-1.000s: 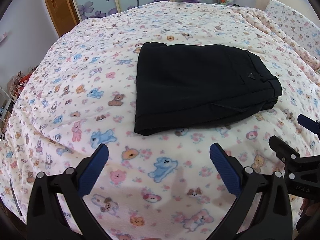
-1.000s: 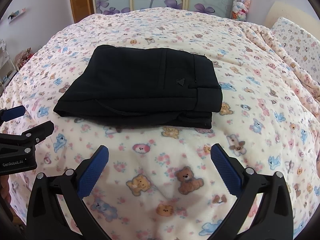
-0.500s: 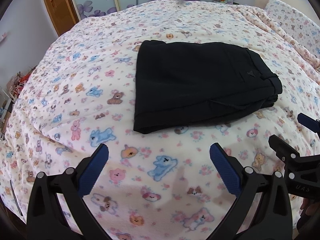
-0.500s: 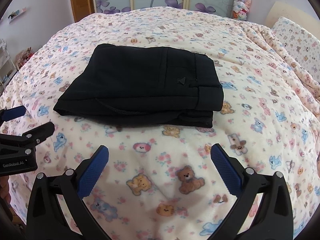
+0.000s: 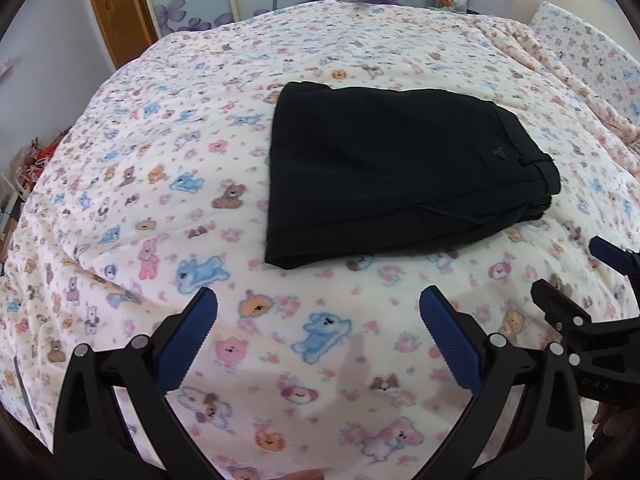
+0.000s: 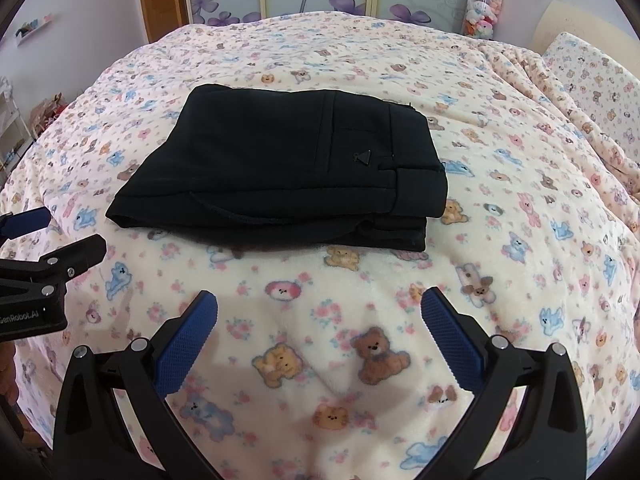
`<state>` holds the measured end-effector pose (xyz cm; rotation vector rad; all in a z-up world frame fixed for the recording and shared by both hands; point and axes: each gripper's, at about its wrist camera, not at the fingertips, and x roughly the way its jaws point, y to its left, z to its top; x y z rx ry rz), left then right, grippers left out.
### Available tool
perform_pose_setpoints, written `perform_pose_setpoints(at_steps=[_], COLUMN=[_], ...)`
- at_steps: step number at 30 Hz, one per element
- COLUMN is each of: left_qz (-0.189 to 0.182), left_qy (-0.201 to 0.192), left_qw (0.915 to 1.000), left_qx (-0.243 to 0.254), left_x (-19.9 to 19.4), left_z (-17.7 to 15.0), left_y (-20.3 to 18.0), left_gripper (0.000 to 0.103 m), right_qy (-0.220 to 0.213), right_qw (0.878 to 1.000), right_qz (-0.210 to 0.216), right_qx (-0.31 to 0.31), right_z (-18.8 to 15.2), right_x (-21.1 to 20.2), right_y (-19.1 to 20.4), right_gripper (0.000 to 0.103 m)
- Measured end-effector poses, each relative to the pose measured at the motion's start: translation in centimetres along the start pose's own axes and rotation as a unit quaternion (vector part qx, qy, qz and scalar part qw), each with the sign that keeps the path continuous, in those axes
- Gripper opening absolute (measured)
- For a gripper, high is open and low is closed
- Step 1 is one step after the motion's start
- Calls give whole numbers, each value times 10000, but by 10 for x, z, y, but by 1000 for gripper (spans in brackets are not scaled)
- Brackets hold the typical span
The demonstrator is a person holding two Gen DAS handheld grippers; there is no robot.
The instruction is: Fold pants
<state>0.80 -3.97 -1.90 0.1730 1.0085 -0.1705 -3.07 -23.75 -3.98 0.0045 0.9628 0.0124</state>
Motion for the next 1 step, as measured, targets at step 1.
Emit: perform_pose_setpoints(at_steps=[1], left_qz=[-20], left_qy=[4], left_qw=[10000], left_qx=[18], left_x=[0], left_z=[-1], left_y=[-1], left_gripper=[101], right_qy=[-3], right_qw=[10000], right_qz=[0], right_qx=[-1], right_z=[1], right_x=[0], right_y=[0], right_gripper=[102])
